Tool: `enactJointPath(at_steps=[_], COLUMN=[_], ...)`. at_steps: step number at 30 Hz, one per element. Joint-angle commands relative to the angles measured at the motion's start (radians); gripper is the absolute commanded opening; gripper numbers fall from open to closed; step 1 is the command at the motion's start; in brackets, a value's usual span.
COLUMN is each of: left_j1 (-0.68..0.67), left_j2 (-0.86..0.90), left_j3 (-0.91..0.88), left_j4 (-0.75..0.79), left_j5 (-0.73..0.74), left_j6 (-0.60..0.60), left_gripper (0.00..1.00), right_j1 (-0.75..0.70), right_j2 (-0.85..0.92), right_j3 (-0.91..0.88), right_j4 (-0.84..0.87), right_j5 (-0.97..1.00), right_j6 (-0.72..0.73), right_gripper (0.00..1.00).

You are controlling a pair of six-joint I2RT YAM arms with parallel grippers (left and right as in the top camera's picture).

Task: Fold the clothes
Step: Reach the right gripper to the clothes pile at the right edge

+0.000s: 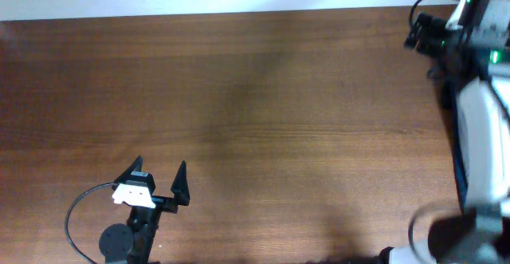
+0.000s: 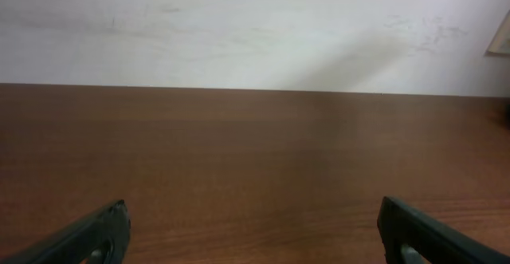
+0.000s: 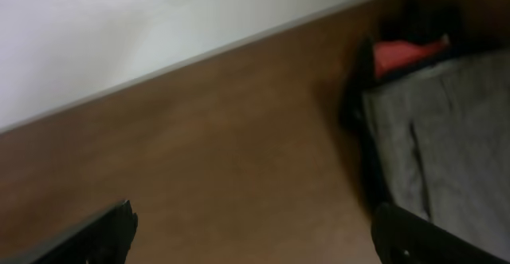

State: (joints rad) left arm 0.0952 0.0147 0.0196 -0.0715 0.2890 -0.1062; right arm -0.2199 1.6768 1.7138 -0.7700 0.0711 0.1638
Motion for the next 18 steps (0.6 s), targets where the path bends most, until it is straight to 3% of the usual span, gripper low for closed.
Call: enactJointPath(at_steps=[1, 10, 18], left_j1=[0.006, 0.006, 0.006], left_j2=[-0.008, -0.008, -0.008], left_j3=[0.003, 0.003, 0.003], left_j4=[-0.012, -0.013, -0.013], left_j5=[0.019, 0.019, 0.019], left_j6=[-0.009, -0.009, -0.009], left_gripper=[0.99, 0.99, 0.99], right_j1=[-0.056, -0.19, -0.2], right_j2=[0.121, 0.309, 0.437], right_j3=[0.161, 0.176, 0.176], right_j4=[-0.026, 0.106, 0.179], right_j5=[0.047, 0.047, 0.191], right_j6=[-0.034, -0.068, -0.328], right_gripper=[0.99, 0.99, 0.95])
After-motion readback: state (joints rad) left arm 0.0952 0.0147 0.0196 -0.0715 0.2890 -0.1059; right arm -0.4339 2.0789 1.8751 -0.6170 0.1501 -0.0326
